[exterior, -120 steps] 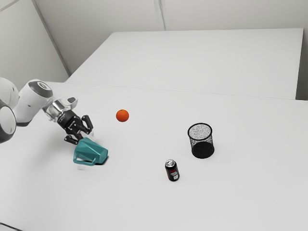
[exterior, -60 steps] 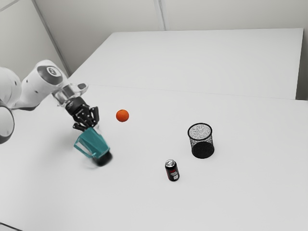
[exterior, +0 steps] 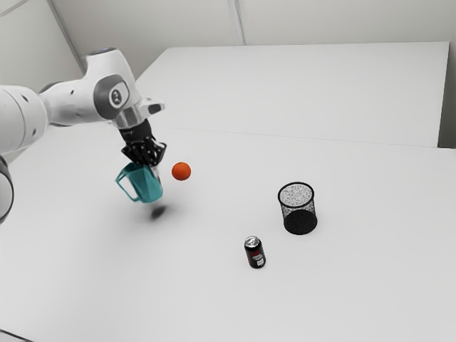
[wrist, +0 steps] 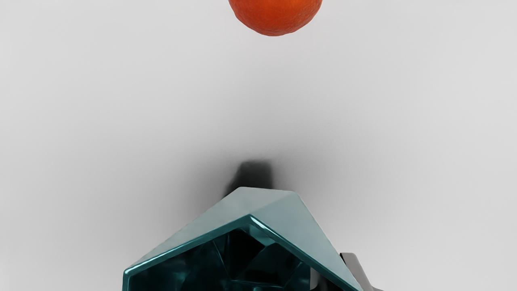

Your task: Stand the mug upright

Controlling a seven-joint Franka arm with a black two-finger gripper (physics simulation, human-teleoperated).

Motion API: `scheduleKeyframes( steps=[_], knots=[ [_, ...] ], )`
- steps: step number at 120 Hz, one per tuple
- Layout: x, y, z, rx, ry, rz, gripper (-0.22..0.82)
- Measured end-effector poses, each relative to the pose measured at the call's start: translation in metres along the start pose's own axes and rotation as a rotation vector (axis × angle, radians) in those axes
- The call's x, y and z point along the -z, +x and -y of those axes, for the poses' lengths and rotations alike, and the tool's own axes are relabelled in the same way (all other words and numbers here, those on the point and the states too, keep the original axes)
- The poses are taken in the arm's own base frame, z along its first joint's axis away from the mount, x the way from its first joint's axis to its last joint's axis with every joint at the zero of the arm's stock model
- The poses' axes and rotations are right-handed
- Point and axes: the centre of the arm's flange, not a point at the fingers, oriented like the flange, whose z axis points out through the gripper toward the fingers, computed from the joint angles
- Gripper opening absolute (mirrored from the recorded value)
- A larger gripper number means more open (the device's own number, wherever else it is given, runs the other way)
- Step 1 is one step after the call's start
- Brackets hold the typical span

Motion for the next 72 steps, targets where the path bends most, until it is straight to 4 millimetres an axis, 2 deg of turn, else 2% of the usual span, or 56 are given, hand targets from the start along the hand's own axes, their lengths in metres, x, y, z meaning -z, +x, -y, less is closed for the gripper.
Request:
scheduleKeyframes(
  steps=[17,48,72],
  knots=[
    [-0.004,0.005,-0.012,-0.018,0.052,-0.058,-0.18],
    [-0.015,-0.002,-0.025,0.003,0.096,-0.099,-0.18],
    [-0.041,0.005,-0.025,0.043,0.096,-0.082,-0.18]
  ],
)
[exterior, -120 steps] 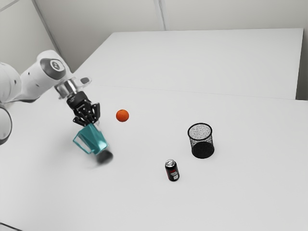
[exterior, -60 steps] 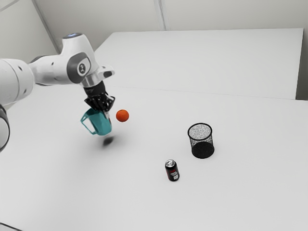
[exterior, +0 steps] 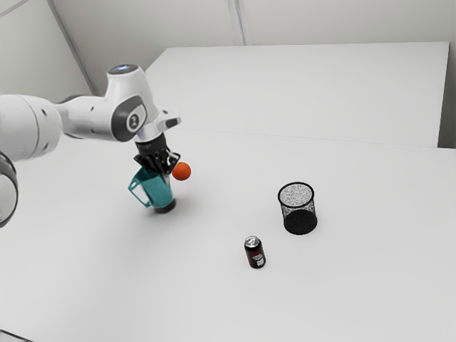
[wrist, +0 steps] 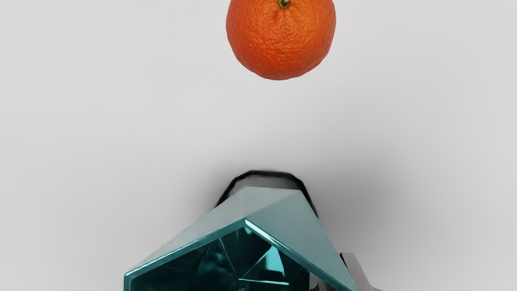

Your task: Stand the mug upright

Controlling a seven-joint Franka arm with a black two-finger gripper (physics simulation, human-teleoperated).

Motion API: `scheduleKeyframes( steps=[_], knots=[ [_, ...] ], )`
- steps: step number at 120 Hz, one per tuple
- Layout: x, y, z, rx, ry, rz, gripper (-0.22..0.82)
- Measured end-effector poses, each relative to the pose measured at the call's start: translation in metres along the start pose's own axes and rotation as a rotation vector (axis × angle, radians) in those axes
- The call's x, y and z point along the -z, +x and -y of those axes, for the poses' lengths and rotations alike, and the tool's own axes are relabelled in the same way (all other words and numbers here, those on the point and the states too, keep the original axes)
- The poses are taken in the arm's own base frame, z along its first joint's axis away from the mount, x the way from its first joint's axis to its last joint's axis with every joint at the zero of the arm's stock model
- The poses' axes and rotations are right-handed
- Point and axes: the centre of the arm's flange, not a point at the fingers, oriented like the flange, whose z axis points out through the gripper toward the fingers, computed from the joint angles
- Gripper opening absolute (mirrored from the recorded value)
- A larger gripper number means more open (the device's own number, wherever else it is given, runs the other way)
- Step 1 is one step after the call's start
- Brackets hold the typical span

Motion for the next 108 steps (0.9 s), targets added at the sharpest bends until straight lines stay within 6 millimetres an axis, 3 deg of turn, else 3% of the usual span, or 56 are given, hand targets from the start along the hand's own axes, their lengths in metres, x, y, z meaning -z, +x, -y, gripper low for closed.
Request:
scheduleKeyframes(
  steps=[25,44,56,73,108],
  knots=[
    [-0.011,0.003,-0.001,0.032,0.000,0.003,-0.18],
    [-0.008,0.002,-0.006,0.036,-0.001,-0.001,0.18],
    [0.003,0.001,-0.007,0.039,0.001,-0.010,0.34],
    [0.031,-0.005,-0.012,0.034,0.006,-0.026,0.47],
    [0.128,-0.025,-0.043,-0.047,0.045,-0.120,0.57]
  ],
)
